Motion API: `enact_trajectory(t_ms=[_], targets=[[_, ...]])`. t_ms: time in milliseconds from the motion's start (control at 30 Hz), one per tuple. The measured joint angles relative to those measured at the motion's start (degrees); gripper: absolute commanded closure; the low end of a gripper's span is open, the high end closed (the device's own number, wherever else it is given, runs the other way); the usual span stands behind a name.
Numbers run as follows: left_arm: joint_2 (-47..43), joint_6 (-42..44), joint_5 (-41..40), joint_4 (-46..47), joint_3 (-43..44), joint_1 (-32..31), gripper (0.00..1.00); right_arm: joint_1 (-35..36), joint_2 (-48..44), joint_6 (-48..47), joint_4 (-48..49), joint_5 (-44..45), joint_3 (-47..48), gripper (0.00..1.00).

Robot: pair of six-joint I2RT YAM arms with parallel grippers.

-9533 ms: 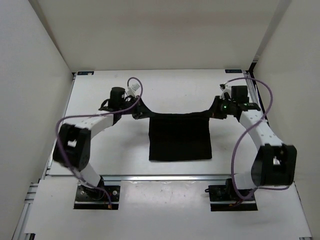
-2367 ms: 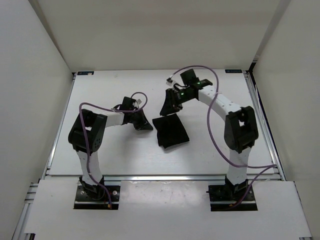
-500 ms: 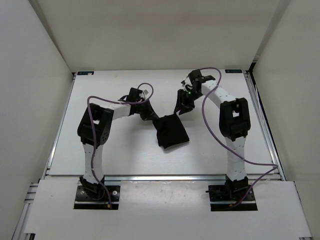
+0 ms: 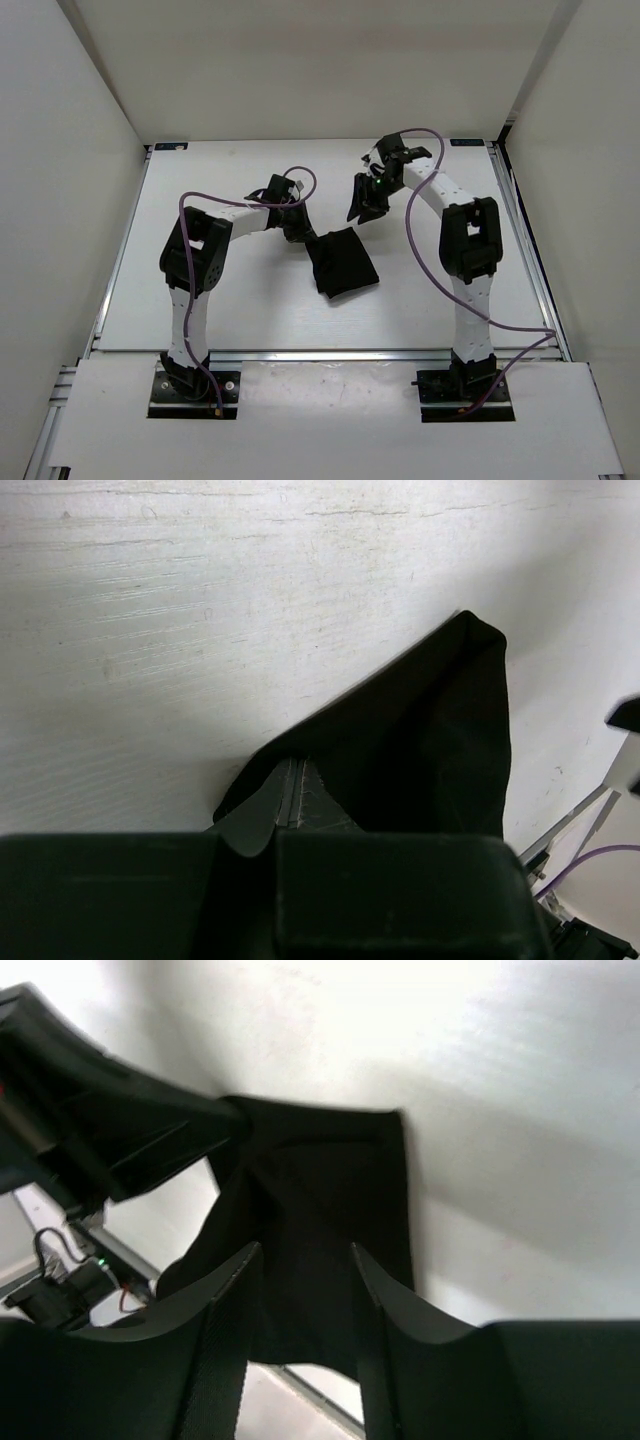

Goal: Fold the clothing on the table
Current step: Fold the skirt

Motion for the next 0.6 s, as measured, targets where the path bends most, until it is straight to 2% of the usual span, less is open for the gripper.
enact_trajectory(t_ms=[200,400,500,567,600], targets=[[-0.15,0.15,-0.09,0.09,-0.13,0.0,1.0,1.33,5.73,-1.18,-0.15,3.89,4.33,0.57],[-0.83,0.11,-0.09,0.68,-1.4,0.31,1.0,4.5,9.01,-2.58,-1.27,7.37,4.63,0.6],[-0.92,-0.04,-0.02,0.76,-1.57,0.55,1.0,5.77,9.14,-3.69,-1.42,8.94,4.63,0.74],[-0.92,-0.07,0.02,0.68,-1.57,0.63,1.0,6.47,9.16,-4.48,-1.55,9.73,4.63,0.98],[-0.92,-0.07,0.04,0.68,-1.6,0.66,1.0,6.71,9.22,-4.92,-1.68,10.05,4.63,1.0]])
